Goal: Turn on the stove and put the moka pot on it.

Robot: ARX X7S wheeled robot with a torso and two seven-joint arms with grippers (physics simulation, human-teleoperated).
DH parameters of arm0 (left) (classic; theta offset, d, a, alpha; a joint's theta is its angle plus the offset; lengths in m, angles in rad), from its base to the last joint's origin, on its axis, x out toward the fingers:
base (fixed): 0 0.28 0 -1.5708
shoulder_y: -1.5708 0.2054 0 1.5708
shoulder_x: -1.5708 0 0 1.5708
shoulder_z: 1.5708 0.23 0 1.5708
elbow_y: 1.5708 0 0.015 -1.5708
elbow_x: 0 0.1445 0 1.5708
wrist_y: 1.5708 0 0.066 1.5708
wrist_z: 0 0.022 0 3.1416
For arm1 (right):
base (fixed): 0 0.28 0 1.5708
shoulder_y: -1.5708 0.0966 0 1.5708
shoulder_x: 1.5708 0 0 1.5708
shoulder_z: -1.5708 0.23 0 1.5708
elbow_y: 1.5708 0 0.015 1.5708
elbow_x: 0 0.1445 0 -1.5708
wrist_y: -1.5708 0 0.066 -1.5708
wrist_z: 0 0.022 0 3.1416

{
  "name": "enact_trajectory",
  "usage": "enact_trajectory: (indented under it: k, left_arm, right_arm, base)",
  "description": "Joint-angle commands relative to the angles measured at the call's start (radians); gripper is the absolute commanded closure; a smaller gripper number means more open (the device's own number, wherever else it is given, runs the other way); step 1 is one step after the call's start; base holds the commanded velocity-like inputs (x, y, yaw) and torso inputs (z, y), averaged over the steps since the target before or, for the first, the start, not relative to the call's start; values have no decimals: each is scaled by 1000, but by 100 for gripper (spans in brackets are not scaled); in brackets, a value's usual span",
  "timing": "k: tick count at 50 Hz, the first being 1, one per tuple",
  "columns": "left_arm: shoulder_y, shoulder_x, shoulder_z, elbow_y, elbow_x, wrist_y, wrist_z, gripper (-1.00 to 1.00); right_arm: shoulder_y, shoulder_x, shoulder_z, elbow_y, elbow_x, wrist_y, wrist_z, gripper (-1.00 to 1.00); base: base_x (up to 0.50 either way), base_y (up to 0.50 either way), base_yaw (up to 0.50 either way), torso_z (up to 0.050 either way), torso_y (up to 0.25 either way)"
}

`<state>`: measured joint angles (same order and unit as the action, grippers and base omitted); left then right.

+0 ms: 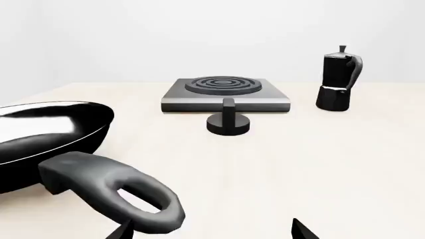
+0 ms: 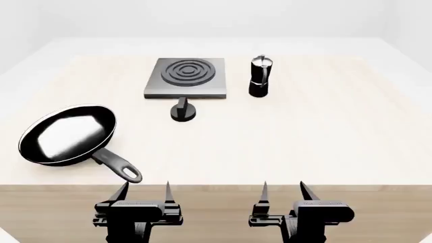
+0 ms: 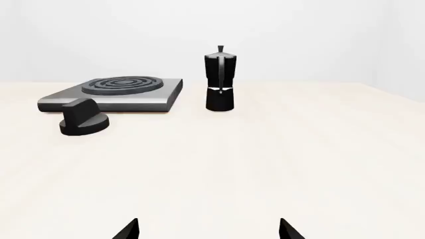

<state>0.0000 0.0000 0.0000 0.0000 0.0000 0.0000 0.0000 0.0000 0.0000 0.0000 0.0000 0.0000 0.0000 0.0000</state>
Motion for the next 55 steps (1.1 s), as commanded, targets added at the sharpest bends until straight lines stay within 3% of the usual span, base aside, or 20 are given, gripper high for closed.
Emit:
enact_trajectory:
  k: [1, 2, 3, 14, 23, 28, 34, 41, 55]
  left_arm:
    - [2, -14, 17, 4, -14, -2, -17, -100]
    - [6, -19, 25, 12, -8, -11, -28, -100]
    - [8, -24, 31, 24, -6, -21, -37, -100]
    - [7, -54, 76, 51, 10, 5, -90, -100]
    - [-21, -105, 76, 404, 80, -201, -116, -100]
    - [-90, -140, 89, 633, 165, -384, -106, -100]
    - [-187, -160, 90, 815, 176, -531, -58, -100]
    - [-271, -175, 164, 930, 256, -674, -32, -100]
    - [-248, -170, 119, 957, 196, -640, -30, -100]
  right_arm:
    - [2, 12, -15, 10, 12, -8, 15, -100]
    - [-2, 20, -20, -55, 22, 61, 17, -100]
    - [4, 23, -23, 1, 26, 10, 22, -100]
    - [16, 48, -42, -65, 67, 67, 63, -100]
    - [109, 87, -31, -362, 87, 255, 101, -100]
    - [180, 120, -40, -591, 83, 412, 118, -100]
    - [247, 132, -27, -688, 106, 492, 122, -100]
    - [329, 141, 5, -787, 156, 631, 133, -100]
    - [326, 152, -7, -813, 166, 635, 147, -100]
  base:
    - [0, 0, 0, 0, 0]
    - [0, 0, 0, 0, 0]
    - [0, 0, 0, 0, 0]
    - [0, 0, 0, 0, 0]
    - [0, 0, 0, 0, 0]
    - [0, 0, 0, 0, 0]
    - [0, 0, 0, 0, 0]
    - [0, 0, 0, 0, 0]
    - [0, 0, 0, 33, 4]
